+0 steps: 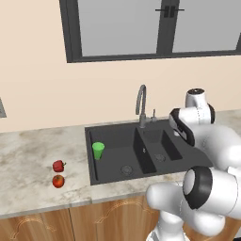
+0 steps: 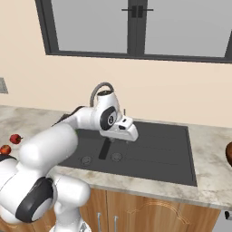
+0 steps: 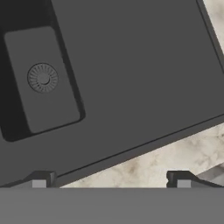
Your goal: Remove the bell pepper and apple from the sink. Then move the bowl and cup from the counter to the sink for washing.
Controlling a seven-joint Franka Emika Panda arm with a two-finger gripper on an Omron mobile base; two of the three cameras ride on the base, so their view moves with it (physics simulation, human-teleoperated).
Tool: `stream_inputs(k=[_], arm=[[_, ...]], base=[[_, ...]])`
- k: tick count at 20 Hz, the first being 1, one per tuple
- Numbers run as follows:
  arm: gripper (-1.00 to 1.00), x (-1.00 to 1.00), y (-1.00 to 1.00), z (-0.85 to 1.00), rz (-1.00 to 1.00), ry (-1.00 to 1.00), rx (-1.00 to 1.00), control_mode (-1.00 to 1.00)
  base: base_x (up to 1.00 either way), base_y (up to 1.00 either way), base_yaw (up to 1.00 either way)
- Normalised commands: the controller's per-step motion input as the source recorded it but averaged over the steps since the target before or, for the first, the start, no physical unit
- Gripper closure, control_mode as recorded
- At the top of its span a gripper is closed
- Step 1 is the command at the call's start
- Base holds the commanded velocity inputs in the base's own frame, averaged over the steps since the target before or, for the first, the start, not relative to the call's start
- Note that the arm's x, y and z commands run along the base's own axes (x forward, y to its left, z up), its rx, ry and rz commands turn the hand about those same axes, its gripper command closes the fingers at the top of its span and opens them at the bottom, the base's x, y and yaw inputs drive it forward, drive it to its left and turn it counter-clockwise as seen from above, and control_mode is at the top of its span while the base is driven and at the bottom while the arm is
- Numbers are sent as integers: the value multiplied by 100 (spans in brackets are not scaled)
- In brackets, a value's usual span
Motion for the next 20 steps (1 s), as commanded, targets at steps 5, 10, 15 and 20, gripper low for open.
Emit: stream_inputs(k=[5,10,15,20], arm=[[-100,-10,-57,12,0,0,0,-100],[-100,-9,-59,12,0,0,0,-100],[-100,-10,-59,8,3,-1,0,-100],[-100,-23,-54,0,11,-10,0,-100]], base=[[0,0,0],[0,0,0],[0,0,0],[0,0,0]])
